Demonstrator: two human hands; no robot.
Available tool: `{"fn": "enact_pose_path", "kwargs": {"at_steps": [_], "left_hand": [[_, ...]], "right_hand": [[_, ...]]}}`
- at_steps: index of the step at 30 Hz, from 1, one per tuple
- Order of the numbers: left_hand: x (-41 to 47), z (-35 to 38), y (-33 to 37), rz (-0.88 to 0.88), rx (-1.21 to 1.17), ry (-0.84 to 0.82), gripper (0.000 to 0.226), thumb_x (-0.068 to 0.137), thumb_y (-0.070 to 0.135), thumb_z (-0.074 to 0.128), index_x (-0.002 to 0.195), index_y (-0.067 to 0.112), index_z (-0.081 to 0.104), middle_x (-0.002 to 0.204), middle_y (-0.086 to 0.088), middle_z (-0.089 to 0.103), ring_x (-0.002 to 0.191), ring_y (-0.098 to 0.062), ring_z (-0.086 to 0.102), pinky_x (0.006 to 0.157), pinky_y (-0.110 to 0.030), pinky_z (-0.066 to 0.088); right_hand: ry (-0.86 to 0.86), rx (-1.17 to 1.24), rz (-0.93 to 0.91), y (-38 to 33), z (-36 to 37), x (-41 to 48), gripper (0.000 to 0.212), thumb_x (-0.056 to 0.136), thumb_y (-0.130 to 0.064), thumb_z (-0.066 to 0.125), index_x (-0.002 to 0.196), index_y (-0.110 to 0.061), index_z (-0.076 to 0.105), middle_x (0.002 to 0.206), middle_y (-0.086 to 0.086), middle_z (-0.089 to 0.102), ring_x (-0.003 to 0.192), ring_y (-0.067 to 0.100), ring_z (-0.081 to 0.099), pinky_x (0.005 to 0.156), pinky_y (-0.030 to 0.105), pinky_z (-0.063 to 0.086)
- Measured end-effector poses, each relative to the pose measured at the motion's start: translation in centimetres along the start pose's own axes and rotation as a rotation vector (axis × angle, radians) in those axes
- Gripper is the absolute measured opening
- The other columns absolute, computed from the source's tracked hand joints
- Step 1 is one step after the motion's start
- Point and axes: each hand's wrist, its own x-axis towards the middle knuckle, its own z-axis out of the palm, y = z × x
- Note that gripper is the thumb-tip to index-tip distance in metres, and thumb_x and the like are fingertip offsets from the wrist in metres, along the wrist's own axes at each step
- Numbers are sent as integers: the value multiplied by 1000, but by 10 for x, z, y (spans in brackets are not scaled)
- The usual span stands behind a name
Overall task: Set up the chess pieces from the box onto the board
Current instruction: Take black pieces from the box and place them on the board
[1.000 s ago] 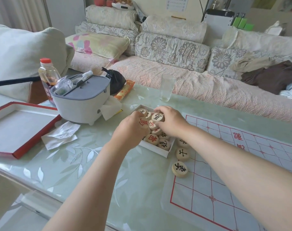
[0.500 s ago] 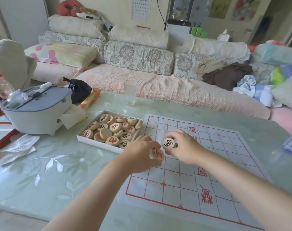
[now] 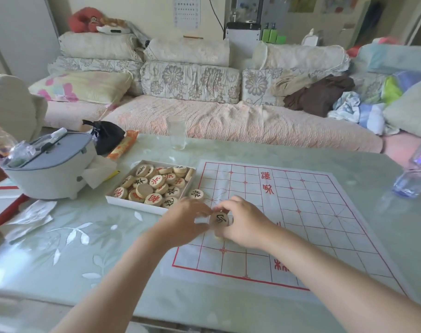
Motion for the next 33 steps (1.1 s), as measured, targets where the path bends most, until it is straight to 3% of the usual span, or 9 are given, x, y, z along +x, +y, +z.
{"fn": "enact_pose_path", "kwargs": {"at_steps": [3,5,8,13,18,22,26,29,33], "left_hand": [[-18,-20,-17,-108,-74,19,24,81,15,70,99,31,67,88,16,60,71,0,55,65,-8,40],[-31,-28,-28,-168,-101,16,22,82,16,69,96,33,66,86,15,61,70,-7,57,65,-12,43],[-48,-34,-38,-227,-119,-35,17,83,21,69,93,35,67,89,15,63,70,-4,56,64,-12,42],[-64,-32,-42,-272,-114,-134,19,79,40,72,96,38,64,93,19,61,79,-2,59,65,-11,42],[-63,-30,-34,-266,-9,-137,40,75,55,70,110,40,58,98,21,57,83,-2,56,73,-20,45],[-58,-25,-31,-222,57,-145,44,71,54,71,111,40,59,101,20,58,83,-2,53,76,-23,47],[-55,-25,-31,-210,94,-178,42,73,52,71,112,38,62,104,18,58,89,-5,54,79,-25,49],[-49,-28,-25,-202,60,-135,41,76,52,71,111,35,60,104,16,55,90,-7,54,72,-21,44],[-31,-26,-2,-141,13,-4,31,81,48,69,105,30,62,98,14,57,83,-7,53,64,-17,38]], "right_hand": [[-19,-42,-77,-22,17,0,48,77,-40,76,122,-32,61,116,-9,55,108,17,57,91,38,49],[-43,-74,-119,-33,30,1,47,77,-37,75,121,-32,60,119,-10,56,111,17,57,89,36,49],[-65,-89,-152,-44,48,1,43,77,-33,76,118,-33,61,121,-13,56,112,16,57,89,34,48],[-64,-86,-162,-51,66,1,45,78,-41,75,120,-33,62,120,-14,52,108,11,57,78,27,40],[-53,-48,-124,-45,66,-1,54,72,-48,79,120,-37,60,115,-18,54,107,3,56,85,28,45],[-17,30,-102,-31,46,1,40,75,-44,78,110,-35,61,107,-18,56,98,2,57,91,29,48],[-16,-98,24,-3,22,3,46,83,-40,67,126,-35,54,116,-15,51,101,8,56,94,32,46],[-75,-179,99,11,16,-3,56,83,-53,62,135,-36,51,125,-12,47,114,12,53,94,33,45],[-80,-196,101,17,17,-9,52,82,-58,62,129,-36,54,123,-12,47,113,13,55,87,32,45]]}}
